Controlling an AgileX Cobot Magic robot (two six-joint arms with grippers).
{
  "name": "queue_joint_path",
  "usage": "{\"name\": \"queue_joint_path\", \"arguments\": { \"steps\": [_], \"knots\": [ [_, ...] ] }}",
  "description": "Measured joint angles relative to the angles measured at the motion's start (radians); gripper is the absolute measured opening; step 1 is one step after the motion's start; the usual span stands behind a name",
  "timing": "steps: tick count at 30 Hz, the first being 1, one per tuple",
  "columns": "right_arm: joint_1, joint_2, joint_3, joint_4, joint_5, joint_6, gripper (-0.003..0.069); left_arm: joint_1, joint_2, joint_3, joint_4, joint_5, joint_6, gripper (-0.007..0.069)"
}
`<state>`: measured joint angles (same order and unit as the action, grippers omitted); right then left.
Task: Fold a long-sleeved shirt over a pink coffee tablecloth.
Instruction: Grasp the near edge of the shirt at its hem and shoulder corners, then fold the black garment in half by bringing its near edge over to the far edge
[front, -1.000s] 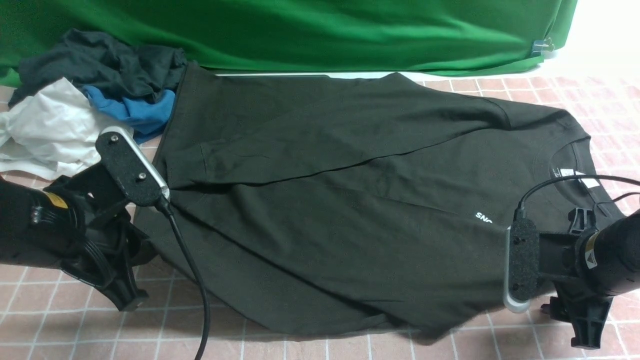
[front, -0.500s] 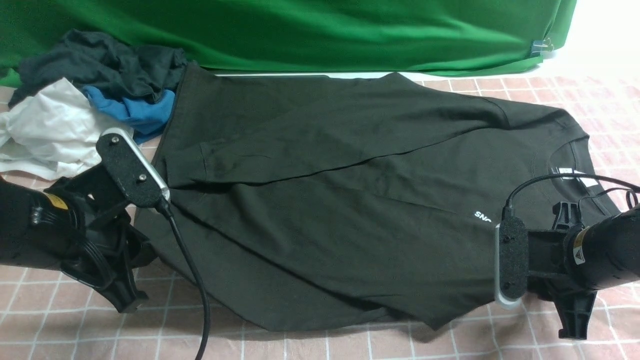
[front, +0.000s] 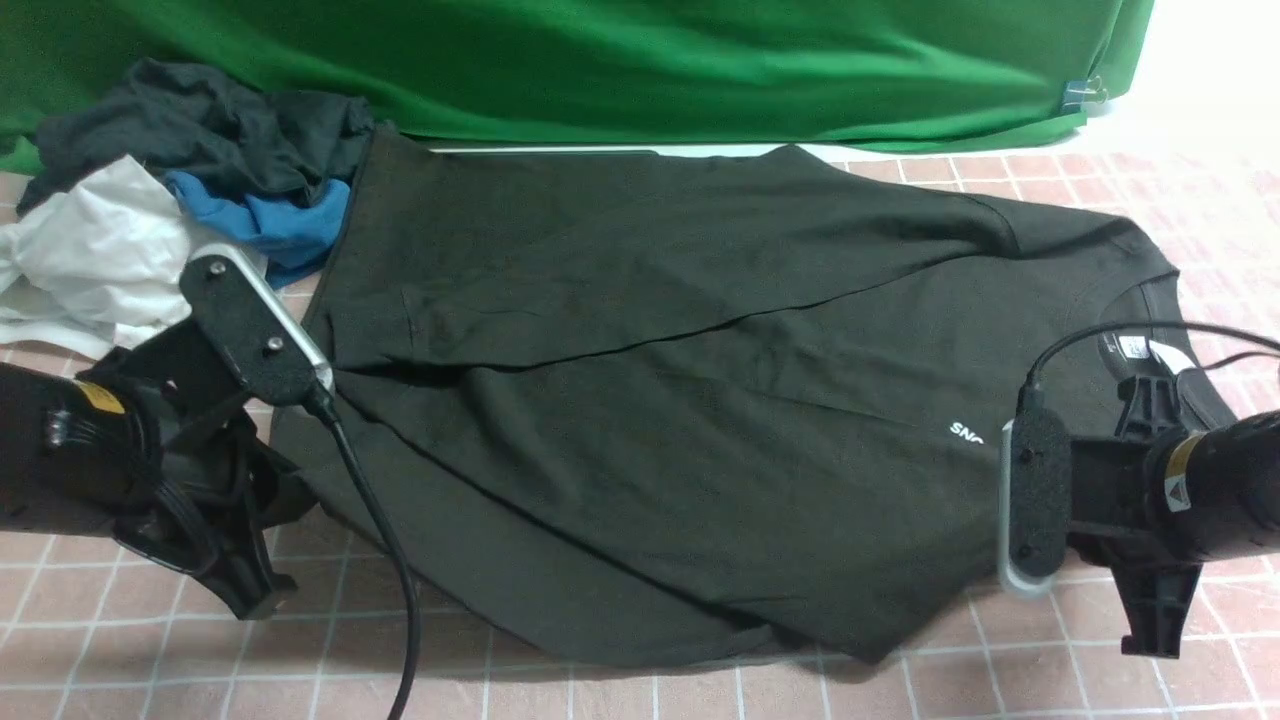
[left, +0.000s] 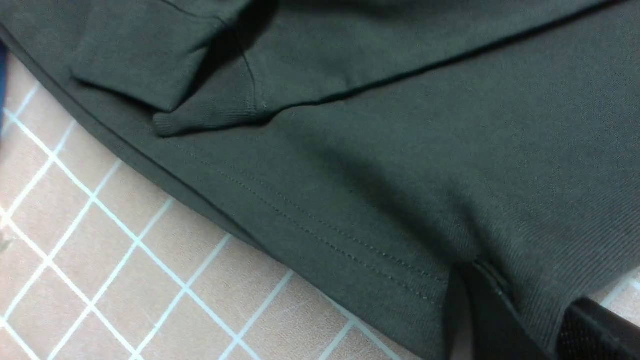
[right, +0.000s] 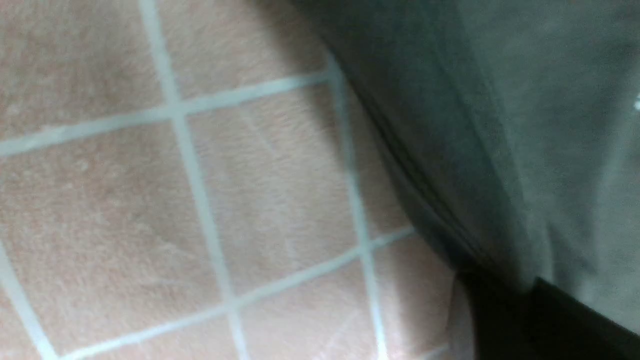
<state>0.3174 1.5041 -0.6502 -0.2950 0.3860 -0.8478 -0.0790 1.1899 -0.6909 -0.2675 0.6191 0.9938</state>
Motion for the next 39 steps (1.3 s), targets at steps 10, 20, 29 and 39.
{"name": "queue_joint_path", "arguments": {
  "steps": [10,20,29,39],
  "knots": [
    [0.000,-0.060,0.000,0.057,0.157,0.229,0.0034,0.000,-0.019,0.000,0.000,0.075,0.000,0.0039],
    [0.000,-0.165,0.000,0.096,0.636,0.575,0.0034,0.000,-0.150,0.000,-0.045,0.227,-0.012,0.0039],
    [0.000,-0.251,-0.024,0.090,0.517,0.603,0.0033,0.000,-0.254,-0.001,-0.046,0.126,-0.104,0.0039],
    [0.000,-0.127,-0.205,0.041,0.315,0.687,0.0033,0.000,0.095,-0.126,-0.032,-0.184,-0.140,0.0039]
  ]
}}
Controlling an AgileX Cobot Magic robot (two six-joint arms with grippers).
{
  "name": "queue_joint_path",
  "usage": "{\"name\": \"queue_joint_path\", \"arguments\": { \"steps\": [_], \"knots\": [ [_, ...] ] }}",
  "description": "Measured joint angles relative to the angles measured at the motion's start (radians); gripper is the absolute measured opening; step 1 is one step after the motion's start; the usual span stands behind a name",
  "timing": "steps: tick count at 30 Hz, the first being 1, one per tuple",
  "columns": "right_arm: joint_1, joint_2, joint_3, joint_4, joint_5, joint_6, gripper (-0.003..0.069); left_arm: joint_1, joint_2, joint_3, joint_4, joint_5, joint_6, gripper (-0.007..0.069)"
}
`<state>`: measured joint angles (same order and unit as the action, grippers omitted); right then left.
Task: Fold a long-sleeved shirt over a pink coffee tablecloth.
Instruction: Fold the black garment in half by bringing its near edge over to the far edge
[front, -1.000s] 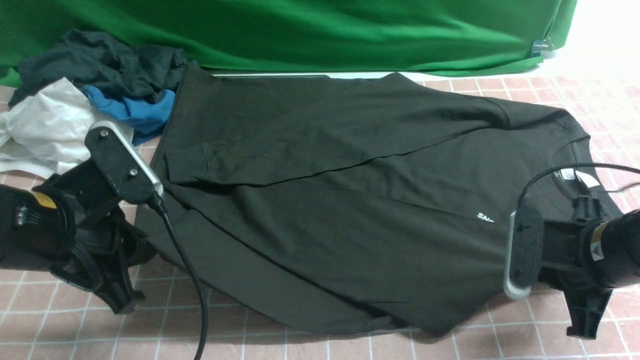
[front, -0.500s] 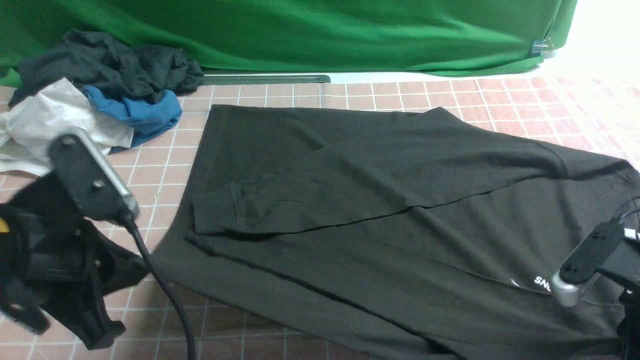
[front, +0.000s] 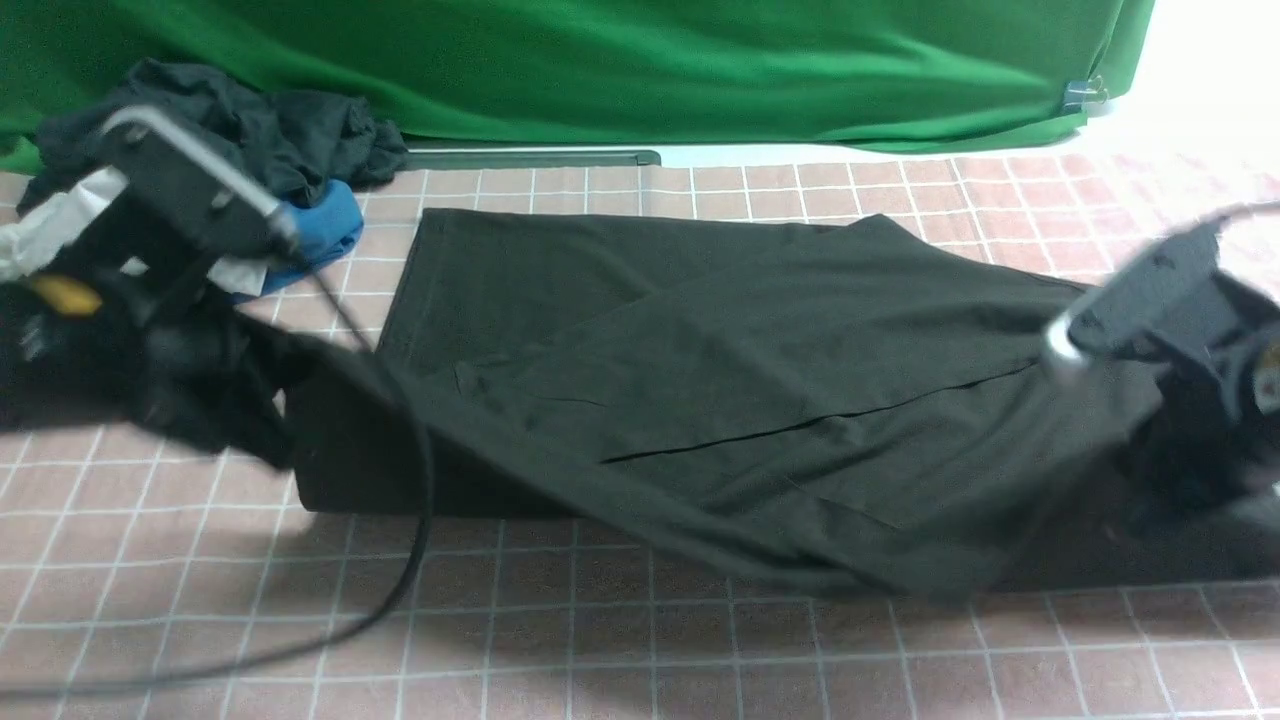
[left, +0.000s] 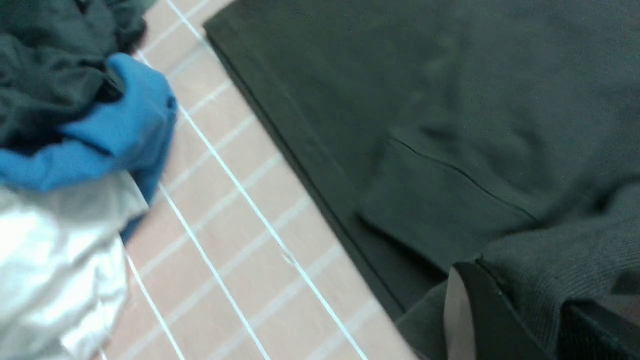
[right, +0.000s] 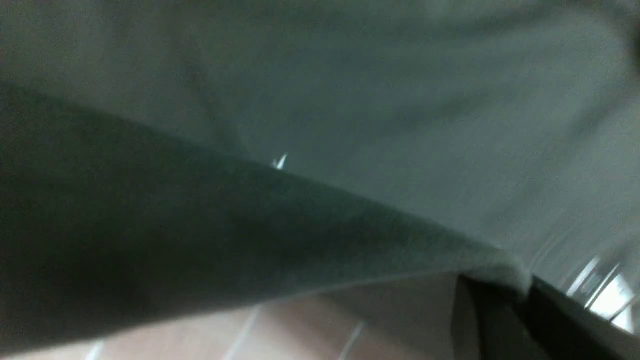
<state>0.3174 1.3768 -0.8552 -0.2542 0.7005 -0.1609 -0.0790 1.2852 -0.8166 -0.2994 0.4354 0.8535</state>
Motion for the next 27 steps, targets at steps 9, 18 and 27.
{"name": "queue_joint_path", "arguments": {
  "steps": [9,18,27],
  "knots": [
    [-0.058,0.176,-0.159,-0.119,-0.110,0.075,0.0033,0.028,0.377,-0.317,0.018,0.000,-0.001,0.0039],
    [-0.158,0.378,-0.373,-0.130,-0.187,0.064,0.0033,0.084,0.629,-0.576,0.018,0.020,-0.004,0.0039],
    [-0.182,0.588,-0.591,-0.133,-0.206,0.044,0.0033,0.091,0.803,-0.795,0.032,0.024,-0.004,0.0039]
  ]
}}
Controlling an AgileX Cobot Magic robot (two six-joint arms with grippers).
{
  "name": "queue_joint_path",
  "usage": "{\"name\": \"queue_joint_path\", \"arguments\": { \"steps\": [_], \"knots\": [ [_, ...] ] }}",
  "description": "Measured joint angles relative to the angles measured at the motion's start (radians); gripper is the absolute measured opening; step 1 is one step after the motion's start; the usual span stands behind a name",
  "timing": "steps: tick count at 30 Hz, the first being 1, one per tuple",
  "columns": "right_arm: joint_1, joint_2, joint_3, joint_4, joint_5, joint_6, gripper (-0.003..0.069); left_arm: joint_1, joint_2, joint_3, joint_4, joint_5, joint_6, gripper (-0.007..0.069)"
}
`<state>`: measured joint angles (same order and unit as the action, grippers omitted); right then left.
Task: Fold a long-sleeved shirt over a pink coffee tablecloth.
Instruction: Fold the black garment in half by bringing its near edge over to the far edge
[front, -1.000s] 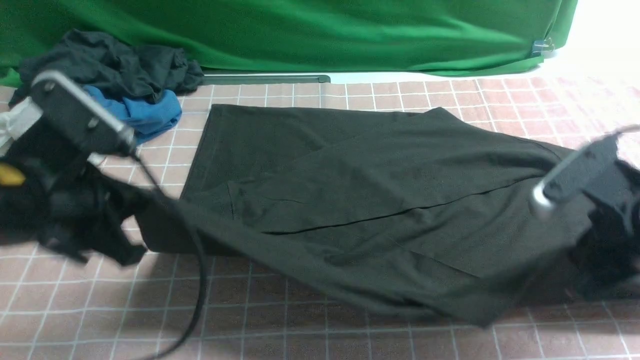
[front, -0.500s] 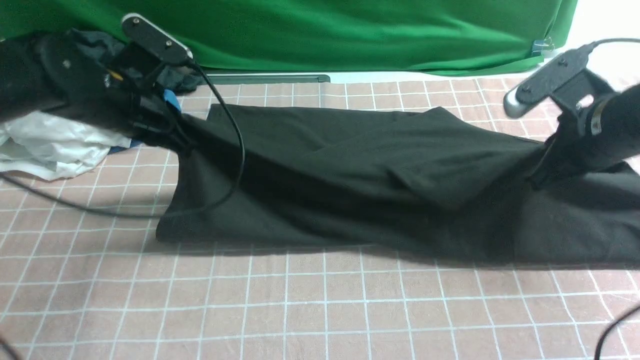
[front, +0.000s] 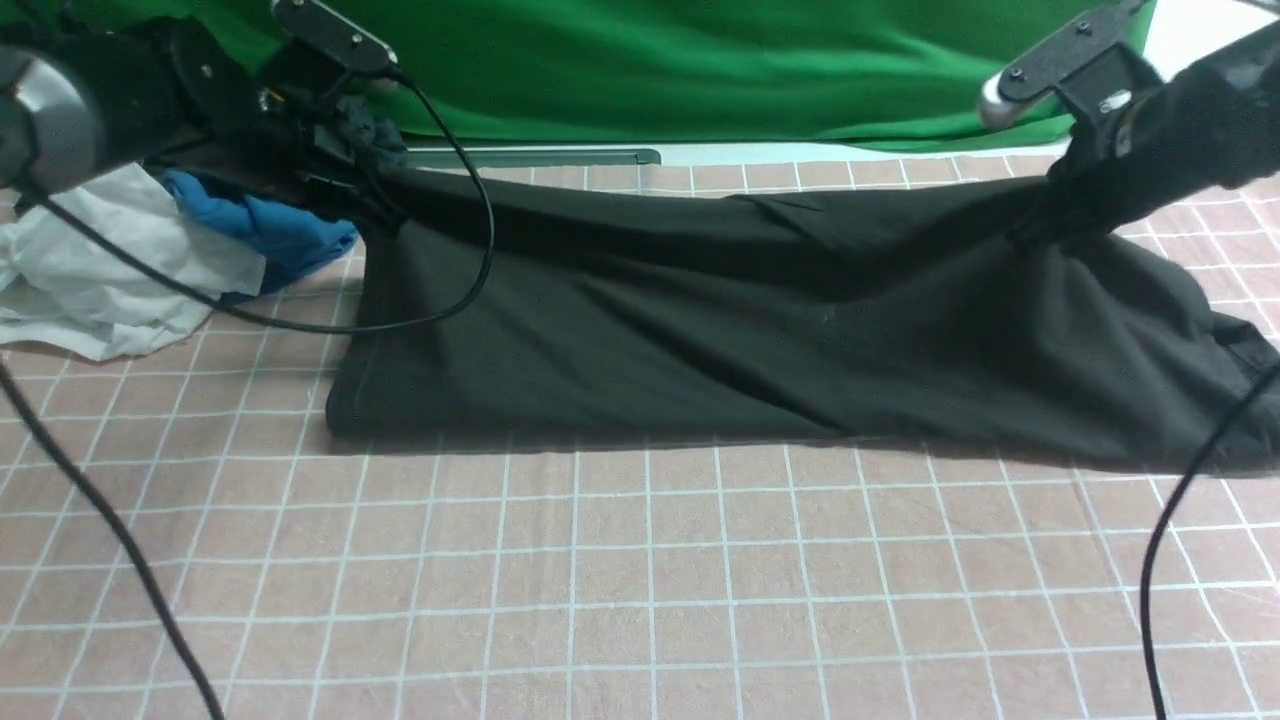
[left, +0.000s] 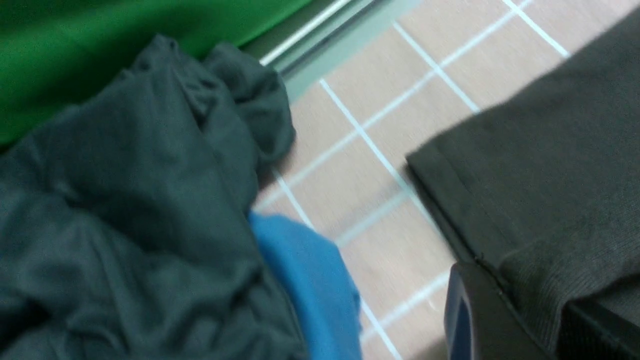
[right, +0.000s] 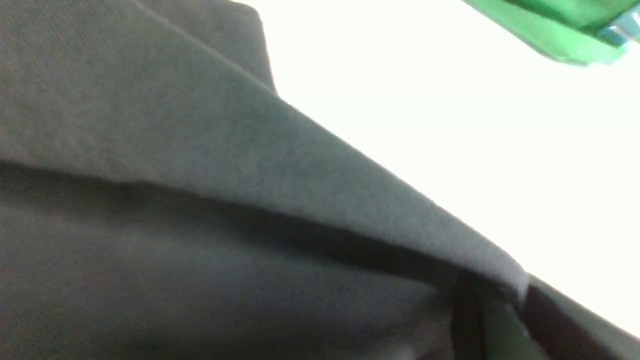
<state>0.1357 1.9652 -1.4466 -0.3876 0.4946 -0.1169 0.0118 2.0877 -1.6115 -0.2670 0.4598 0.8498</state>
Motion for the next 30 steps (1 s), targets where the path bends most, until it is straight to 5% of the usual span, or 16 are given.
{"name": "queue_joint_path", "arguments": {
  "steps": [9,14,18,21,25,27,30],
  "knots": [
    [-0.022,0.092,-0.051,0.001,-0.018,-0.002,0.0063,0.000,0.081,-0.040,0.007,-0.091,-0.003,0.0043],
    [-0.027,0.092,-0.052,-0.004,-0.017,0.009,0.0309,0.000,0.105,-0.040,0.011,-0.143,-0.003,0.0110],
    [-0.023,0.048,-0.052,0.014,0.025,0.066,0.0424,0.001,0.108,-0.040,0.001,-0.161,-0.009,0.0277],
    [-0.004,-0.007,-0.053,0.107,0.062,0.058,0.0374,0.002,0.102,-0.042,-0.020,-0.142,-0.064,0.0414],
    [0.051,-0.036,-0.061,0.369,0.121,-0.086,0.0138,0.002,0.038,-0.042,-0.074,-0.060,-0.128,0.0514],
    [0.073,-0.014,-0.061,0.466,0.138,-0.147,0.0064,0.001,-0.008,-0.042,-0.111,-0.024,-0.135,0.0484],
    [0.089,0.046,-0.061,0.566,0.120,-0.210,0.0031,-0.012,-0.095,-0.043,-0.157,0.046,-0.143,0.0332]
  ]
}}
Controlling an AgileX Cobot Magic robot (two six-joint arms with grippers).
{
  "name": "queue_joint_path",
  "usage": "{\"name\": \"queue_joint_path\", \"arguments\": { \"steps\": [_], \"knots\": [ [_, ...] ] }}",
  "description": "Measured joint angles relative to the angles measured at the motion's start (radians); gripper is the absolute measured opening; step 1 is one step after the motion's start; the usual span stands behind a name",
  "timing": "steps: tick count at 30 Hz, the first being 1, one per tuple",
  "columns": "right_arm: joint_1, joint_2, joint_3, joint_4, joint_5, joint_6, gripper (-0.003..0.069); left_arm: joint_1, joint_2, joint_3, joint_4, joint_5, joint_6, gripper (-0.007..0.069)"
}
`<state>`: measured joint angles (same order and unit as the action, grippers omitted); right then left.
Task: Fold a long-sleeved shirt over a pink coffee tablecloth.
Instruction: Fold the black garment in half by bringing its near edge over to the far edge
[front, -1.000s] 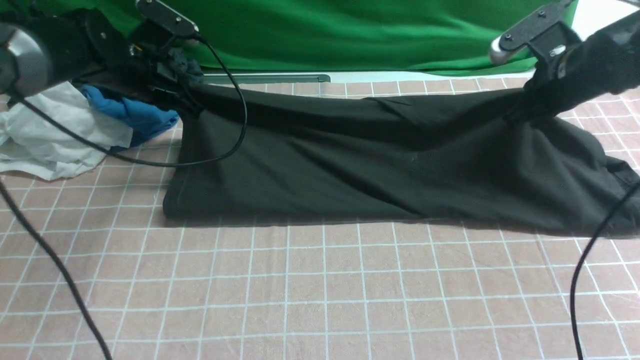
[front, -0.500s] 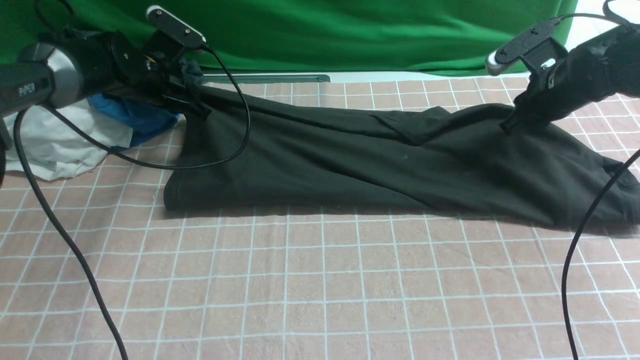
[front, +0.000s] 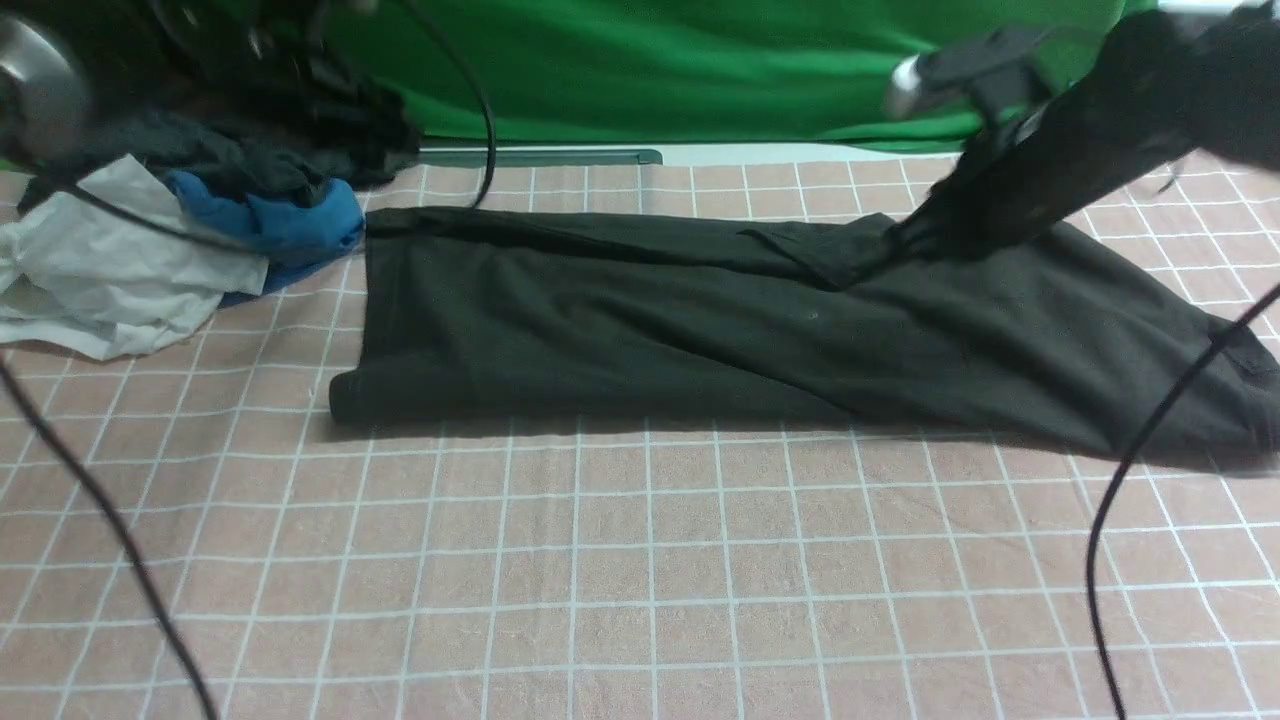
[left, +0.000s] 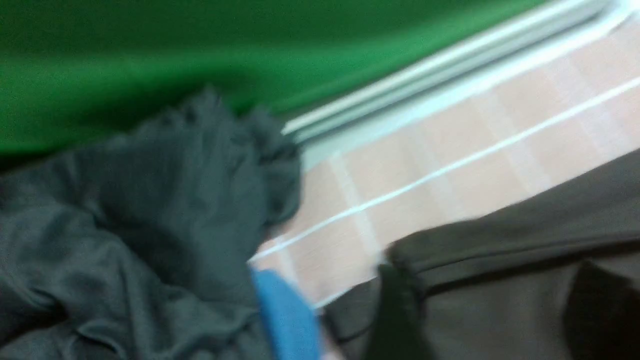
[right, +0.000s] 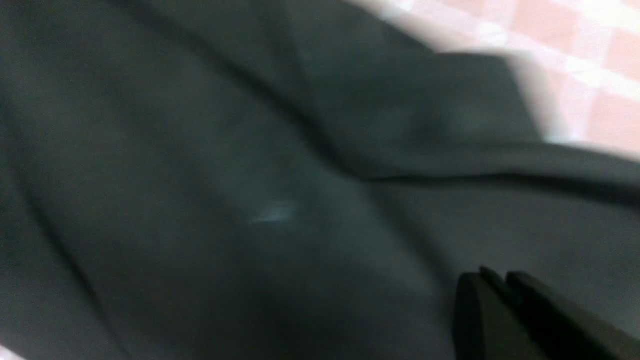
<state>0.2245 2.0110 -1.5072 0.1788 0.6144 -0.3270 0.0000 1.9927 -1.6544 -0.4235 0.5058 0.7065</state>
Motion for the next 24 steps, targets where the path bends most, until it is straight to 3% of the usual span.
{"name": "queue_joint_path", "arguments": {
  "steps": [1,2,4,6,16,20,24],
  "knots": [
    [0.003,0.031,-0.005,0.031,-0.016,-0.009,0.0026,-0.013,-0.040,-0.001,-0.008,0.044,0.000,0.0210],
    [0.003,0.062,-0.020,0.046,-0.018,-0.016,0.0022,-0.022,-0.071,0.000,-0.013,0.069,0.001,0.0146],
    [0.002,0.101,-0.047,0.059,-0.012,-0.022,0.0021,-0.054,-0.131,0.026,-0.020,0.106,0.006,0.0054],
    [0.000,0.155,-0.099,0.072,0.000,-0.024,0.0021,-0.106,-0.194,0.092,-0.014,0.108,0.010,0.0019],
    [-0.006,0.293,-0.272,0.108,-0.032,-0.025,0.0021,-0.291,-0.377,0.477,0.051,-0.009,-0.061,0.0011],
    [-0.014,0.323,-0.311,0.109,-0.117,-0.025,0.0022,-0.337,-0.445,0.553,0.054,-0.017,-0.062,0.0011],
    [-0.031,0.346,-0.327,0.110,-0.340,-0.024,0.0029,-0.379,-0.528,0.633,0.058,-0.020,-0.063,0.0011]
  ]
}}
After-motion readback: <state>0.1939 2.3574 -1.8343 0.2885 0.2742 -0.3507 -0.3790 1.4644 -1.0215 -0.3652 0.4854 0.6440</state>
